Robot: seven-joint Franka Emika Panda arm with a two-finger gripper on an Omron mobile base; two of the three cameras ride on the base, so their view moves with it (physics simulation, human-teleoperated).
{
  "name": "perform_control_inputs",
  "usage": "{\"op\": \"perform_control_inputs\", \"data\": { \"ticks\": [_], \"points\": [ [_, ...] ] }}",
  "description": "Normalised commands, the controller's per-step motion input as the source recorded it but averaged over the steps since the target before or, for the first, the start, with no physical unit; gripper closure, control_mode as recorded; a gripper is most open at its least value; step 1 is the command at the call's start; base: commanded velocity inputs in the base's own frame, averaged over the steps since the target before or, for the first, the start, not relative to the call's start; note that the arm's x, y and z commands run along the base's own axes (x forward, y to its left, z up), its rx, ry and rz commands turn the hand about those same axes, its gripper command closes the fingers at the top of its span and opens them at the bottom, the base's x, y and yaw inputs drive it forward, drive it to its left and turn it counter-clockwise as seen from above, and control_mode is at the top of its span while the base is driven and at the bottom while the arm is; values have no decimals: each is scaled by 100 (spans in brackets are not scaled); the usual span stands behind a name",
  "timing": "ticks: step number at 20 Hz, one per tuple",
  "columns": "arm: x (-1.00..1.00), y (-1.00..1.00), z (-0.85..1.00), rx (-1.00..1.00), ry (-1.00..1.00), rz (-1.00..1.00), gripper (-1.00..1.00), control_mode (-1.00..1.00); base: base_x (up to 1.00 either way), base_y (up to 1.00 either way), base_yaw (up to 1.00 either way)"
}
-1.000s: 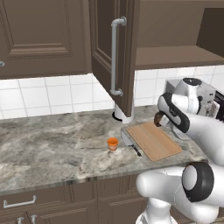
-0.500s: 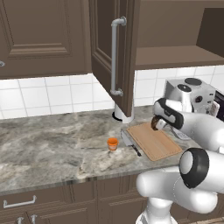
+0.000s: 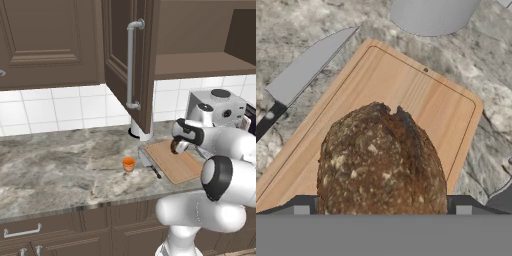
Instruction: Pick the bread, place it on the cutting board, pick the jam, place it on the counter, and close the cabinet.
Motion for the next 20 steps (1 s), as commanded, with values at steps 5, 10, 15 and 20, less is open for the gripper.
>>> {"op": "perform_control_inputs", "data": {
  "ticks": [5,10,15,20],
  "points": [
    [9,0,-31,0,3,0,100,-100,0,0,0],
    [7,1,-25,0,3,0,100,-100,0,0,0],
    [5,0,-14,0,1,0,100,-100,0,0,0],
    [5,0,-15,0,1,0,100,-100,0,0,0]
  ]
}}
